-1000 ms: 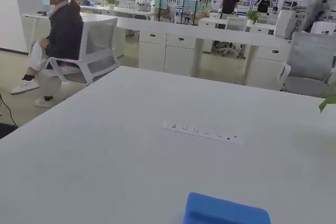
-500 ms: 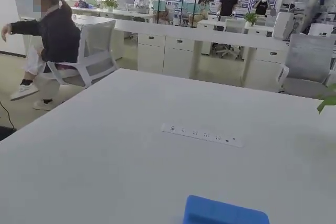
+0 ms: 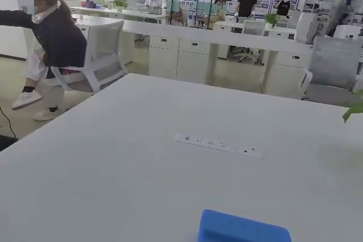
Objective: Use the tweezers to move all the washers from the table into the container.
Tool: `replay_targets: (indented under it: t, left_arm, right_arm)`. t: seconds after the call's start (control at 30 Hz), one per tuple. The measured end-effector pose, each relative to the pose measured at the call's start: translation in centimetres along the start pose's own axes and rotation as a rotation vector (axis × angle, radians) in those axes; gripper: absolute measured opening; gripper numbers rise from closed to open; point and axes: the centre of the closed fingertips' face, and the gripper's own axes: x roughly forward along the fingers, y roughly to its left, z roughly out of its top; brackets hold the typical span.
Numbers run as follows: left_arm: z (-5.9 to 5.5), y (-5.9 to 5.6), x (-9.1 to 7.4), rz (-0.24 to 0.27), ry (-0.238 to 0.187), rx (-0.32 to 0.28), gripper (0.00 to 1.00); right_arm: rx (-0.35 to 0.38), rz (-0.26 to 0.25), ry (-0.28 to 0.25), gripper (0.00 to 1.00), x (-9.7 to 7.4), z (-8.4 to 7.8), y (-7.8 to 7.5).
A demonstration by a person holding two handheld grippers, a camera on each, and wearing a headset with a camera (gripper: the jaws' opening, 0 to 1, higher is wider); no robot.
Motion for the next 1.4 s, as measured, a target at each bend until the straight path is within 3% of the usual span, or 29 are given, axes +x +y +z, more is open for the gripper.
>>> replay_targets:
  t: [0.23,0.47,0.6,0.77,0.83,0.87,1.17,1.3,1.37,1.4]
  left_arm:
    - [0.1,0.0,-0.1,0.000,-0.006,-0.009,0.94]
    - [0.1,0.0,-0.1,0.001,-0.006,-0.006,0.93]
    - [0.0,0.0,-0.1,0.000,-0.004,-0.004,0.93]
    - [0.0,0.0,-0.1,-0.001,-0.002,-0.005,0.93]
    - [0.0,0.0,-0.1,-0.001,-0.002,-0.003,0.93]
    - [0.0,0.0,-0.1,-0.002,-0.001,-0.004,0.93]
    - [-0.2,0.0,-0.1,-0.004,0.006,0.002,0.93]
    - [-0.2,0.0,0.0,-0.003,0.005,0.003,0.93]
    - [-0.2,0.1,0.0,-0.001,0.003,0.003,0.93]
    - [-0.2,0.1,0.0,0.000,0.001,0.003,0.93]
  right_arm:
    - [0.030,0.030,-0.017,0.05,0.1,0.0,0.4]
    - [0.066,0.026,-0.044,0.05,0.0,0.0,0.3]
    - [0.081,-0.001,-0.096,0.05,-0.1,0.5,-0.3]
    - [0.108,0.014,-0.118,0.05,0.1,0.3,0.0]
    - [0.059,0.006,-0.088,0.05,0.2,-0.4,0.1]
    - [0.064,0.008,-0.107,0.05,0.1,-0.1,0.4]
    - [0.000,0.008,-0.093,0.04,0.1,-0.1,0.5]
    - [-0.138,0.021,-0.055,0.04,0.2,-0.3,1.4]
    - [-0.204,-0.001,-0.024,0.03,0.2,-0.5,1.5]
    - [-0.196,0.005,-0.022,0.03,0.3,-0.4,1.8]
